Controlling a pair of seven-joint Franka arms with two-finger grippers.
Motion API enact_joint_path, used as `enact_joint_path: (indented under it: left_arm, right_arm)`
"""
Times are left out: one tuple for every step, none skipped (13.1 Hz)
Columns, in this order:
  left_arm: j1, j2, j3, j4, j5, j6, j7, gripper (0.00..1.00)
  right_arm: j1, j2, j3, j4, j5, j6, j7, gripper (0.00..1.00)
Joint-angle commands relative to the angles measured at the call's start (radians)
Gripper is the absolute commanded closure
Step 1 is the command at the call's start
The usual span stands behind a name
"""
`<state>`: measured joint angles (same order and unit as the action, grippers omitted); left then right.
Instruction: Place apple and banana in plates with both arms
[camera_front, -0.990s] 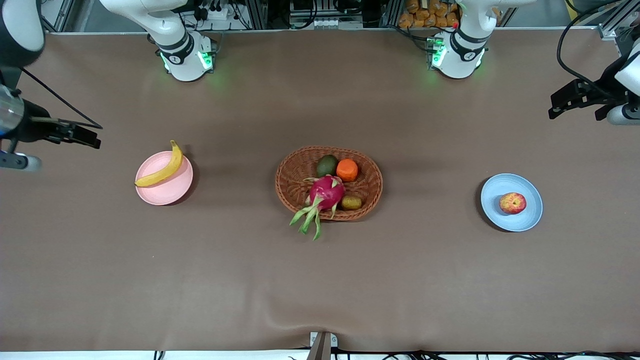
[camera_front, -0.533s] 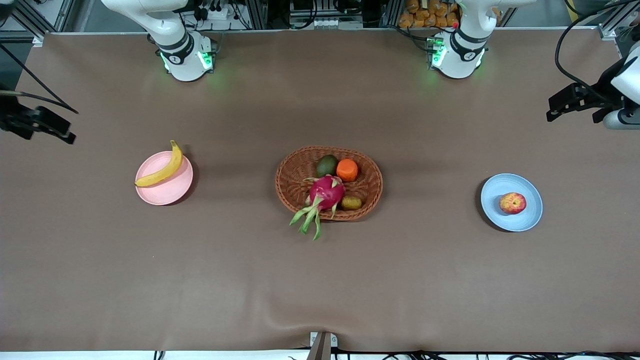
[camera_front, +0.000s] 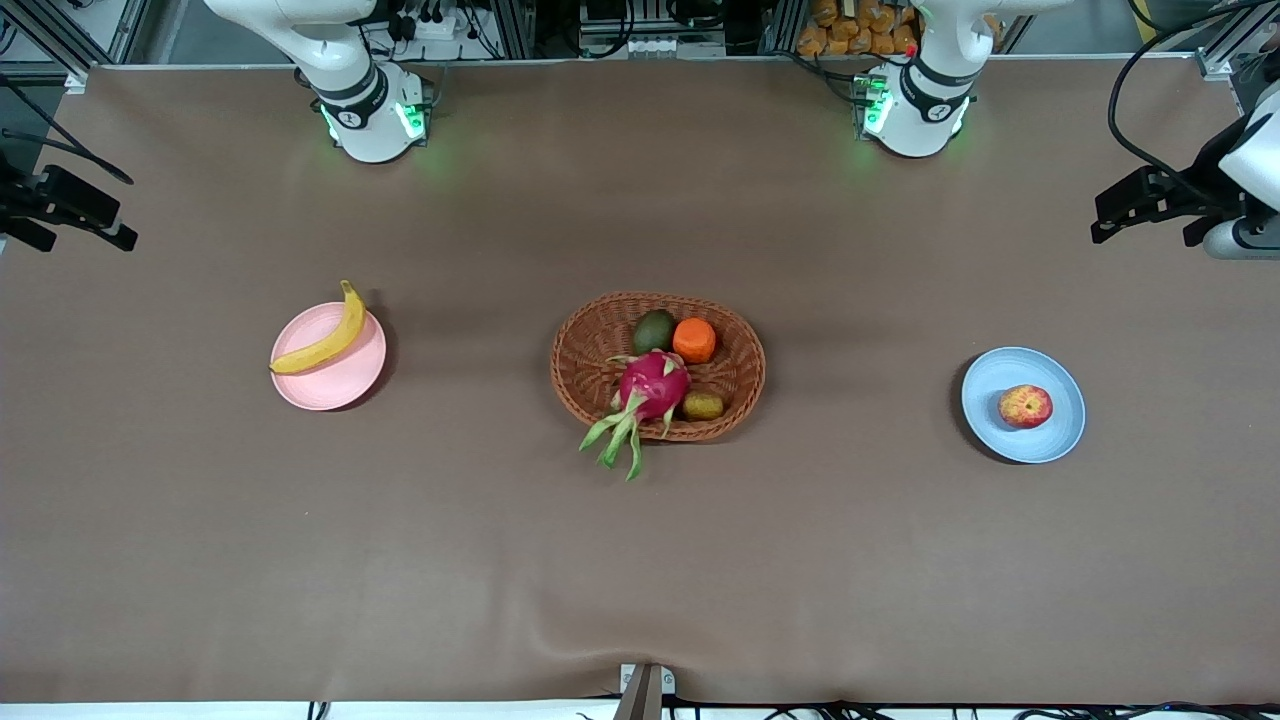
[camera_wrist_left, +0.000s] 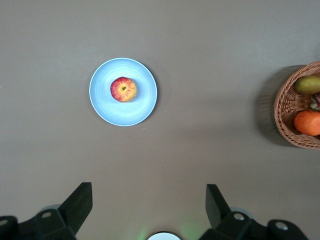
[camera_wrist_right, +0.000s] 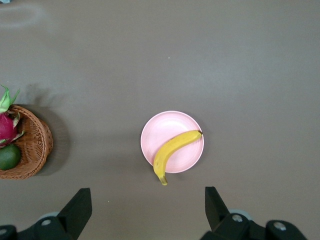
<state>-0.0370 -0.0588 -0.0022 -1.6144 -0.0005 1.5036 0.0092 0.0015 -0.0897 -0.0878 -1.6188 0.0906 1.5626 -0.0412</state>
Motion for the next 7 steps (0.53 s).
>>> enact_joint_path:
  left_arm:
    - [-0.001,-0.001,-0.007,0.004,0.016,0.003,-0.008,0.0]
    - [0.0,0.001,-0.007,0.002,0.016,0.001,-0.006,0.0]
    - [0.0,0.001,-0.007,0.002,0.016,0.001,-0.006,0.0]
    - [0.0,0.001,-0.007,0.004,0.016,0.001,-0.006,0.0]
    - [0.0,0.001,-0.007,0.004,0.016,0.001,-0.008,0.0]
    - [-0.001,0.001,-0.007,0.002,0.016,0.001,-0.008,0.0]
    - [-0.001,0.001,-0.007,0.002,0.016,0.001,-0.008,0.0]
  right_arm:
    - [-0.006,-0.024,0.033,-0.016,-0.035,0.016,-0.014,0.0]
    - [0.001,-0.024,0.034,-0.007,-0.038,0.016,-0.013,0.0]
    - [0.003,-0.024,0.048,0.002,-0.054,0.014,-0.008,0.0]
    - [0.009,-0.031,0.063,-0.003,-0.084,0.013,-0.005,0.0]
    - [0.034,-0.033,0.068,-0.004,-0.11,0.004,0.018,0.0]
    - [0.038,-0.033,0.071,-0.006,-0.115,-0.009,0.055,0.0]
    - [0.037,-0.033,0.072,-0.007,-0.115,-0.021,0.055,0.0]
